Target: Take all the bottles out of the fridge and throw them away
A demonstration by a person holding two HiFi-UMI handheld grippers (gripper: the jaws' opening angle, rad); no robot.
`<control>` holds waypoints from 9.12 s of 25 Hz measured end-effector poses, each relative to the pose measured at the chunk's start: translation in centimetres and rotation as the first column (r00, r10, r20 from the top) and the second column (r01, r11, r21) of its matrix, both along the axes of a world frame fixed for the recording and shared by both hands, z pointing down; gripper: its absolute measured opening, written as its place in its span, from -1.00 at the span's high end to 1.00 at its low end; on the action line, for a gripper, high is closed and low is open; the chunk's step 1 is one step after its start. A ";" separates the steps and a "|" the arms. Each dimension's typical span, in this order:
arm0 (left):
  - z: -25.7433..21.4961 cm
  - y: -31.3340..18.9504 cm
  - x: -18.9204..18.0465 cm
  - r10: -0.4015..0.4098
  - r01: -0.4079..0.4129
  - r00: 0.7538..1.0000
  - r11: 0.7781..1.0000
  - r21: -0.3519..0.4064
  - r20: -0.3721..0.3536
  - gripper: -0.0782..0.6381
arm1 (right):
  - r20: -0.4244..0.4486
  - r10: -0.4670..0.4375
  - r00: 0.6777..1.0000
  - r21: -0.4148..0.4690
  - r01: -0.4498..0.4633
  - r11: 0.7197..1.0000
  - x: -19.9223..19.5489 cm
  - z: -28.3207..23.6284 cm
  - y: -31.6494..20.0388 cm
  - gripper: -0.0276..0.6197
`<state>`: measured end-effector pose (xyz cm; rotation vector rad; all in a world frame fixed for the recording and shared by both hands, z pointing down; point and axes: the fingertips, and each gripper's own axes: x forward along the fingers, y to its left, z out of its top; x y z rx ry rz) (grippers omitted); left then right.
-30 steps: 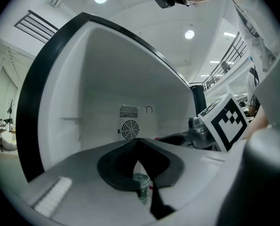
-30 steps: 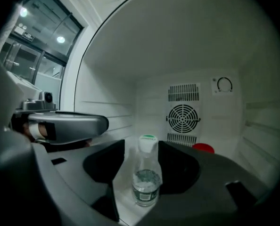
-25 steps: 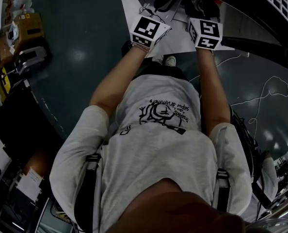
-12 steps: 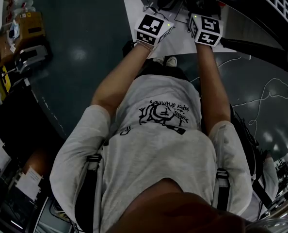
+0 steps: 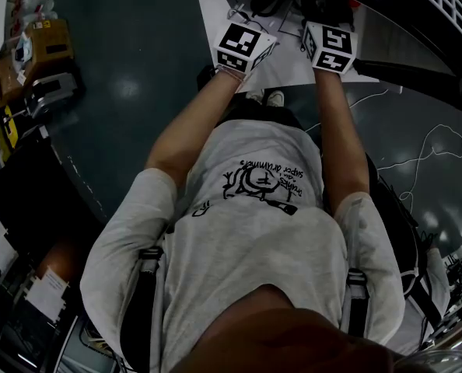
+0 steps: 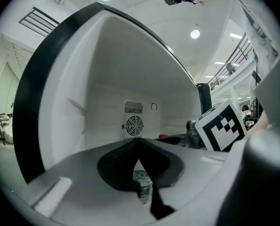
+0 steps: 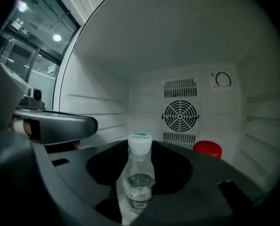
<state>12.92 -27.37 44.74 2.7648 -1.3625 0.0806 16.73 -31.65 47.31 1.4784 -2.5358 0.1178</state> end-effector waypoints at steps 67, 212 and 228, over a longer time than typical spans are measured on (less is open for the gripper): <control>-16.4 10.9 1.8 0.170 -0.162 0.982 0.982 0.098 -0.080 0.76 | 0.019 -0.190 0.982 0.029 0.189 0.982 3.4 -17.2 14.7 0.45; -16.1 29.6 -30.2 -0.472 0.473 0.873 0.881 -0.019 -0.122 0.76 | -0.040 -0.857 0.513 -0.017 0.858 0.514 -30.2 -19.1 32.0 0.45; -11.8 29.0 -30.3 -0.448 0.443 0.888 0.894 -0.068 -0.105 0.76 | -0.060 -0.852 0.520 -0.065 0.850 0.523 -30.8 -14.4 31.5 0.45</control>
